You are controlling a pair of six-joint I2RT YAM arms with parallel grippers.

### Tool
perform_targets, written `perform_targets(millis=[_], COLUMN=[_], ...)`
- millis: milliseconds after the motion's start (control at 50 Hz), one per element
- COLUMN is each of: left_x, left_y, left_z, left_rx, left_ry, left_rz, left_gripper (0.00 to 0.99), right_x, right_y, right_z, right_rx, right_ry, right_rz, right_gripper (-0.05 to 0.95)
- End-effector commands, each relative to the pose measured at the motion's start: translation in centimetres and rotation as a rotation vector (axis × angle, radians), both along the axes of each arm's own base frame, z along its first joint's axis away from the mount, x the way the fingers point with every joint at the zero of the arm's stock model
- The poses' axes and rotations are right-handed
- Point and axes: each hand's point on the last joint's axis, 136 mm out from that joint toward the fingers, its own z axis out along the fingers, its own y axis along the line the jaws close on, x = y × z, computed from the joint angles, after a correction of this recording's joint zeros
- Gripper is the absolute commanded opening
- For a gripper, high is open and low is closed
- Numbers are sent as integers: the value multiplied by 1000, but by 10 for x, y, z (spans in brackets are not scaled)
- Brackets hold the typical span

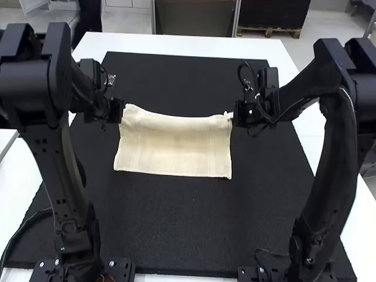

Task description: Fold the towel.

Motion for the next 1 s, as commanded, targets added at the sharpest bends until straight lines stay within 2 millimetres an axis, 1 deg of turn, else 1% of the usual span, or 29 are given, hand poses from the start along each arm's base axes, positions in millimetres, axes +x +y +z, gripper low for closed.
perform_targets(millis=[0,240,360,440,740,840,980], left_x=[-7,-25,-38,-44,-69,-76,-85], left_y=[2,-2,-3,1,29,33,31], left_z=[13,19,15,15,18,18,18], left_rx=[8,10,3,4,45,52,55], left_ry=[-27,-30,5,19,53,61,71], left_rz=[-9,-9,-6,0,35,39,34], left_gripper=[21,21,21,21,21,21,21], right_x=[-7,-28,-37,-42,-62,-71,-81], right_y=[0,-1,-2,-3,-4,-5,-7], right_z=[14,17,16,16,12,10,5], right_rx=[23,29,28,23,17,18,13], right_ry=[-9,24,42,53,103,116,142], right_rz=[6,22,22,26,37,38,40], right_gripper=[-20,-20,-20,-20,-20,-20,-20])
